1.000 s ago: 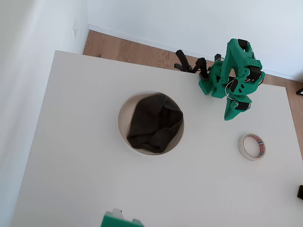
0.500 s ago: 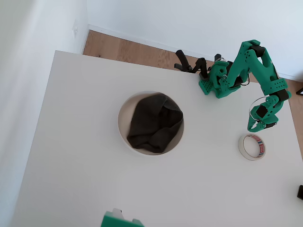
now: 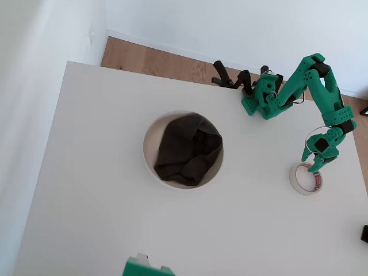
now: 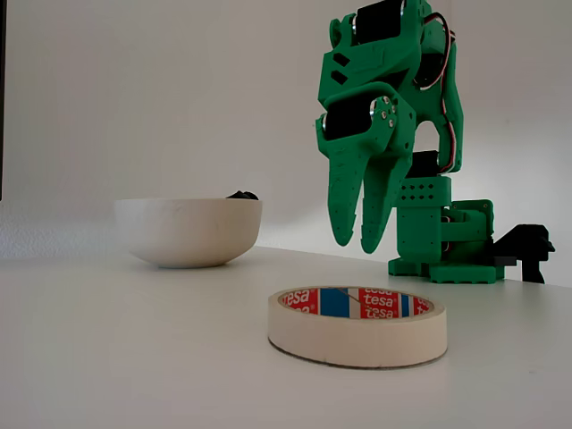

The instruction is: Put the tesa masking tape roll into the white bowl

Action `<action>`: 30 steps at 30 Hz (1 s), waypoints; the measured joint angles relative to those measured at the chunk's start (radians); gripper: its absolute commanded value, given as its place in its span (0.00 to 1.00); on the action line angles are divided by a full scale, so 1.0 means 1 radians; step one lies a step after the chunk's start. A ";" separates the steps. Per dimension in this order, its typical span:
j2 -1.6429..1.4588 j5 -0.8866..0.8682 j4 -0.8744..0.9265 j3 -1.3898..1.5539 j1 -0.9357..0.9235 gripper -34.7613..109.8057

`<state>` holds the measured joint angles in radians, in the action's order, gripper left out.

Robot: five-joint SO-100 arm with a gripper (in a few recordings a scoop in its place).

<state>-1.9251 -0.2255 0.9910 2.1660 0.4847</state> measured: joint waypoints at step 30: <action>0.127 -0.120 -0.012 0.000 0.066 0.35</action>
<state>-1.7978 -0.3451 0.9787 2.1660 0.5507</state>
